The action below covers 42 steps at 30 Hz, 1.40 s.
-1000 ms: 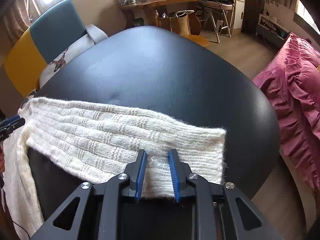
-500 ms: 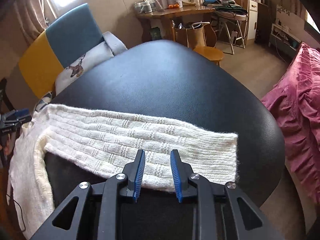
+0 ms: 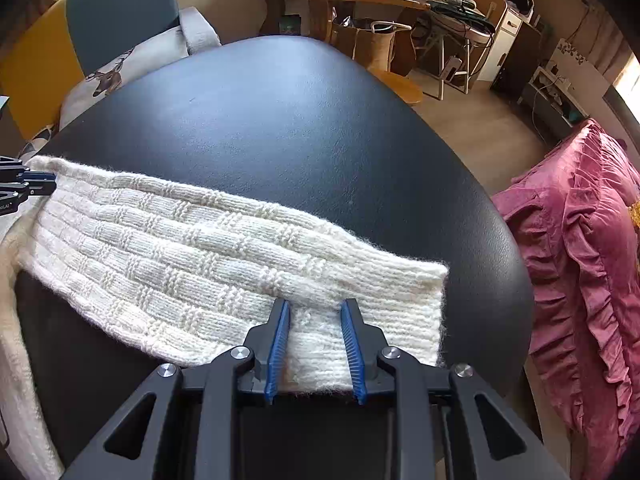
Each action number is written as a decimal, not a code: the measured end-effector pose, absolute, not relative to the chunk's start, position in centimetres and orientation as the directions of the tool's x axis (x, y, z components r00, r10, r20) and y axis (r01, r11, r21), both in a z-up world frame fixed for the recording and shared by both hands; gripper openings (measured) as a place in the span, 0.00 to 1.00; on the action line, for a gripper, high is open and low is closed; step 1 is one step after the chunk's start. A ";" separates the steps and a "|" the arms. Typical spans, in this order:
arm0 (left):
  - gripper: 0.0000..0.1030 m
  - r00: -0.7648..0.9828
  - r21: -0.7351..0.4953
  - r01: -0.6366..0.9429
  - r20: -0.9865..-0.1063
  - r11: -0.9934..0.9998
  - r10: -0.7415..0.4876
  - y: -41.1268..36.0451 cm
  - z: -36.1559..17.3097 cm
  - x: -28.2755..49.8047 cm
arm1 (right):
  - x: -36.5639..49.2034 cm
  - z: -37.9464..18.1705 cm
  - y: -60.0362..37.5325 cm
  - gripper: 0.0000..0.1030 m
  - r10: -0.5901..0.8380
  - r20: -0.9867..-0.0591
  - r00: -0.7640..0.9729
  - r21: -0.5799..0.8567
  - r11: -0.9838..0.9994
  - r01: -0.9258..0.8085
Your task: Fold clothes
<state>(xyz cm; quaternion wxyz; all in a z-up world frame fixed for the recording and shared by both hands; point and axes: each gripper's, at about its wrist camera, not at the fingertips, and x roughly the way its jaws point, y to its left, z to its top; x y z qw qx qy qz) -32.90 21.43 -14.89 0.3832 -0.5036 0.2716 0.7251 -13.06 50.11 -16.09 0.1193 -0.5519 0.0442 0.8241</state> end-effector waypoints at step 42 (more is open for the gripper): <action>0.14 -0.322 -0.251 -0.478 -0.841 -0.842 0.434 1.3 -13.9 -16.2 | -13.4 -21.0 30.1 0.33 -0.783 -0.612 0.111 0.789 -0.598 0.140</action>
